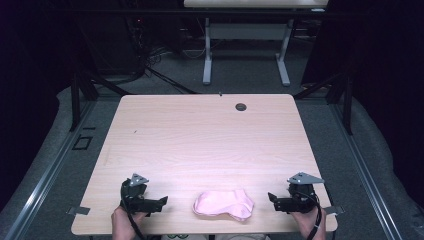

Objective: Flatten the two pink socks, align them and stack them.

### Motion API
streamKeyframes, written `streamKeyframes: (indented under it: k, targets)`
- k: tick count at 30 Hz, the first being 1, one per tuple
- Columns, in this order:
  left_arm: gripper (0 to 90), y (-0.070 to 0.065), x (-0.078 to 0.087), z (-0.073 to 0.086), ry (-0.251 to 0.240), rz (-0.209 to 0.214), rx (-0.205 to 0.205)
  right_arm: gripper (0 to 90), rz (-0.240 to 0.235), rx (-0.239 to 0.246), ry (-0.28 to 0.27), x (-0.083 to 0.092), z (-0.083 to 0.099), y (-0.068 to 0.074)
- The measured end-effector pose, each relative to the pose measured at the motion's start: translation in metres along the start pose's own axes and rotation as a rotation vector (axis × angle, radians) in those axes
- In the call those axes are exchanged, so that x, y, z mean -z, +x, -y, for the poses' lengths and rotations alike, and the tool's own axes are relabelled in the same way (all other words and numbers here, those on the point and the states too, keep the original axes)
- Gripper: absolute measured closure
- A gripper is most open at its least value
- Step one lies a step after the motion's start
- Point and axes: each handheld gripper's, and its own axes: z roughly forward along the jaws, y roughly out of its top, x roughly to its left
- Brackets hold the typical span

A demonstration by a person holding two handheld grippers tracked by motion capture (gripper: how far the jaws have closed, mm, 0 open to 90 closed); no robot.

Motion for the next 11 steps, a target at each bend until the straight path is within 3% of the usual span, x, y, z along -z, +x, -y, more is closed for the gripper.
streamKeyframes:
  k: [5,11]
  targets:
    - [0.2,0.01,-0.003,0.007,-0.042,-0.055,0.006,5.1,0.042,-0.038,0.025,-0.014,0.013,-0.017]
    - [0.1,0.011,-0.007,0.008,-0.058,-0.106,-0.016,0.5,0.094,-0.021,0.014,-0.027,0.022,-0.019]
